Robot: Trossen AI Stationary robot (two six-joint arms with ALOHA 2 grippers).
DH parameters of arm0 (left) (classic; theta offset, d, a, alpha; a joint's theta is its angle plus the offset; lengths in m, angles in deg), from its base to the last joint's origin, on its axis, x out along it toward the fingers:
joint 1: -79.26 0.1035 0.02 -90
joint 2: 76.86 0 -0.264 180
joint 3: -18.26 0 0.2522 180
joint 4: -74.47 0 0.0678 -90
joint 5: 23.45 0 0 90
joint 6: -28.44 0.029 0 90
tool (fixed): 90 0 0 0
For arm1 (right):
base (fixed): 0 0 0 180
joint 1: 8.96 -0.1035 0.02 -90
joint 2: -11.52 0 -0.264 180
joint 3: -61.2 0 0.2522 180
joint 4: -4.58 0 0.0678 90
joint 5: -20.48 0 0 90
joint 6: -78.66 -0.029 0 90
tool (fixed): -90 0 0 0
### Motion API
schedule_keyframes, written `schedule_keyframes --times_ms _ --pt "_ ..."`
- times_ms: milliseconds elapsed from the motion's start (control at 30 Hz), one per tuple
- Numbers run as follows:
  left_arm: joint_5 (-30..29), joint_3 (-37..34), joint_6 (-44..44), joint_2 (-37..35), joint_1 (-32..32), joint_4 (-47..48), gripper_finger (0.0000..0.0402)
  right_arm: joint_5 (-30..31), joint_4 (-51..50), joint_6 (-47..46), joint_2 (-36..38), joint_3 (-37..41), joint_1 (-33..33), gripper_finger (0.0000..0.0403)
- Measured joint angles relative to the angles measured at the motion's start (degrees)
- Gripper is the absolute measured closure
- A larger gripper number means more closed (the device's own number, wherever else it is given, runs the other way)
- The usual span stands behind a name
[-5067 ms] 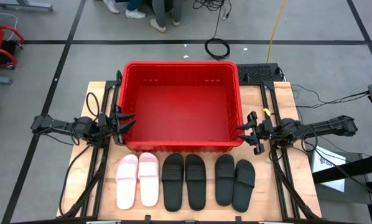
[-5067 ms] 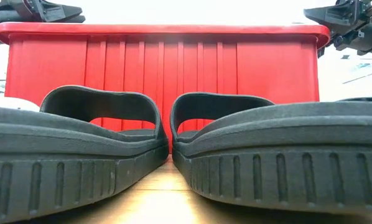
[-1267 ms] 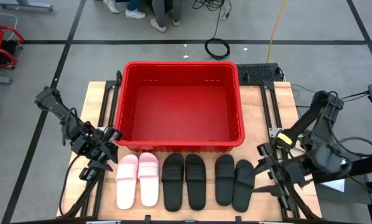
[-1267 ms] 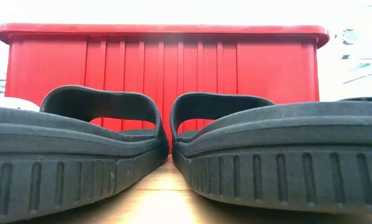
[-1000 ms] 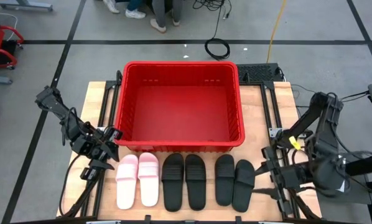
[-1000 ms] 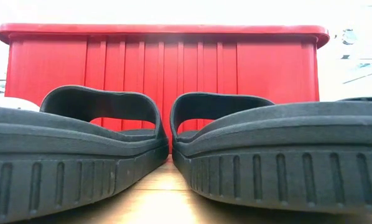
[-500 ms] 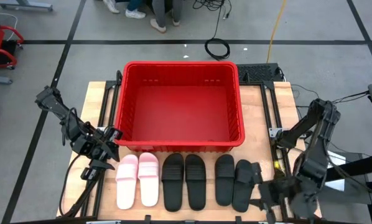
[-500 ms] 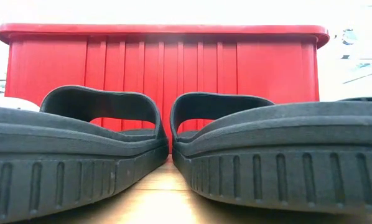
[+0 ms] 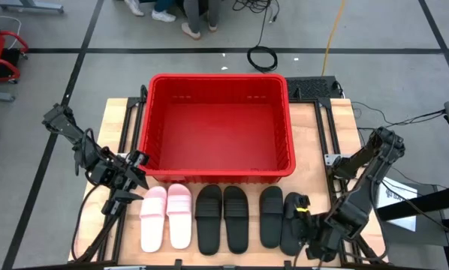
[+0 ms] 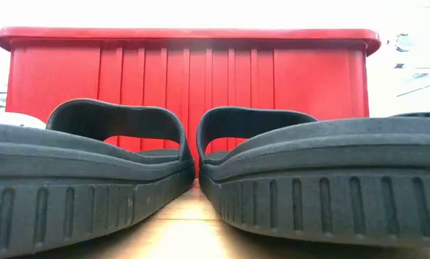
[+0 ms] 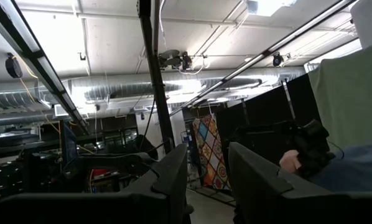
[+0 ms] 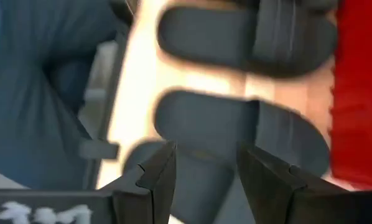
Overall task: Pick and place slides into bin
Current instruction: Put the black slide into the red bin
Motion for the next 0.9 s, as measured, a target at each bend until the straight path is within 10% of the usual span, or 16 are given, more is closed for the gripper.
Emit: schedule_keyframes --times_ms 900 --pt "0.0 0.0 0.1 0.0 0.0 0.7 0.0275 -8.4 4.0 -5.2 -0.5 20.0 0.0 0.0248"
